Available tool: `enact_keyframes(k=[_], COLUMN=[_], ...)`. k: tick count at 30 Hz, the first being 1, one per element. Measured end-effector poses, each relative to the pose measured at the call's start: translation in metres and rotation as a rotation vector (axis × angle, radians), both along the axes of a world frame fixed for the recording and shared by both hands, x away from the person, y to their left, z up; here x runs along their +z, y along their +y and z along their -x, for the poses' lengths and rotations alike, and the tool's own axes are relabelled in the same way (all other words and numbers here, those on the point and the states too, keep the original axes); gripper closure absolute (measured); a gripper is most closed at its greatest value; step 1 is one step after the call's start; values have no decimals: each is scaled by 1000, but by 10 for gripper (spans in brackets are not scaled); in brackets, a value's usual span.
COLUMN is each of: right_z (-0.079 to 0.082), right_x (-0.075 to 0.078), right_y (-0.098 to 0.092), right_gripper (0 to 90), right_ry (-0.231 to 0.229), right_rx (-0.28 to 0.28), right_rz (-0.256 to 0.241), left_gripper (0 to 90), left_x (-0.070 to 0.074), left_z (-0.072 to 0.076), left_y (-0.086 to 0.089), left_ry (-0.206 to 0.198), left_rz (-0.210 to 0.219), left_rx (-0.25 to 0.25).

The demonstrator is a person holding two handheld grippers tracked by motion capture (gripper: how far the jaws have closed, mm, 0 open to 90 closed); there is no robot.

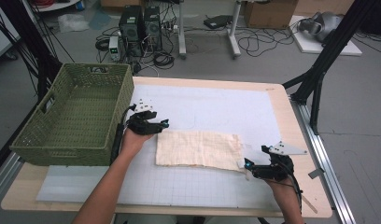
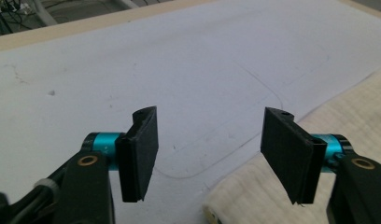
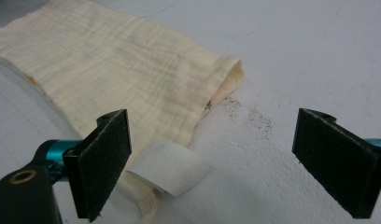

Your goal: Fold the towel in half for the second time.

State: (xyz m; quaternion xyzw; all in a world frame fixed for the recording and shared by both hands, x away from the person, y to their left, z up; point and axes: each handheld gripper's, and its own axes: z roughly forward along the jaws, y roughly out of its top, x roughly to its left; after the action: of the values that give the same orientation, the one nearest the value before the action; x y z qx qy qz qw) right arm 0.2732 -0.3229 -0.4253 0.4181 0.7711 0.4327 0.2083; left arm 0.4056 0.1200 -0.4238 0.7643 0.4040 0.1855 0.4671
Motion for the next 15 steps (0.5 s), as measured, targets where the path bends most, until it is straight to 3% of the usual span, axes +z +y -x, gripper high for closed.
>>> enact_keyframes(k=[4, 7, 12, 15], right_z=[-1, -2, -7, -10], right_x=[-1, -3, -4, -1], right_y=[2, 2, 5, 12], right_gripper=[109, 109, 109, 109], right_ry=[3, 4, 12, 9], right_rx=[-3, -5, -5, 2], right_rz=[1, 4, -21, -15], left_gripper=[435, 458, 504, 517], left_x=[-10, -14, -24, -26], left_z=[-4, -2, 3, 6], left_y=[-2, -4, -4, -1], left_ry=[73, 107, 118, 94], left_rz=[-45, -75, -125, -112], left_rx=[-38, -64, -83, -88])
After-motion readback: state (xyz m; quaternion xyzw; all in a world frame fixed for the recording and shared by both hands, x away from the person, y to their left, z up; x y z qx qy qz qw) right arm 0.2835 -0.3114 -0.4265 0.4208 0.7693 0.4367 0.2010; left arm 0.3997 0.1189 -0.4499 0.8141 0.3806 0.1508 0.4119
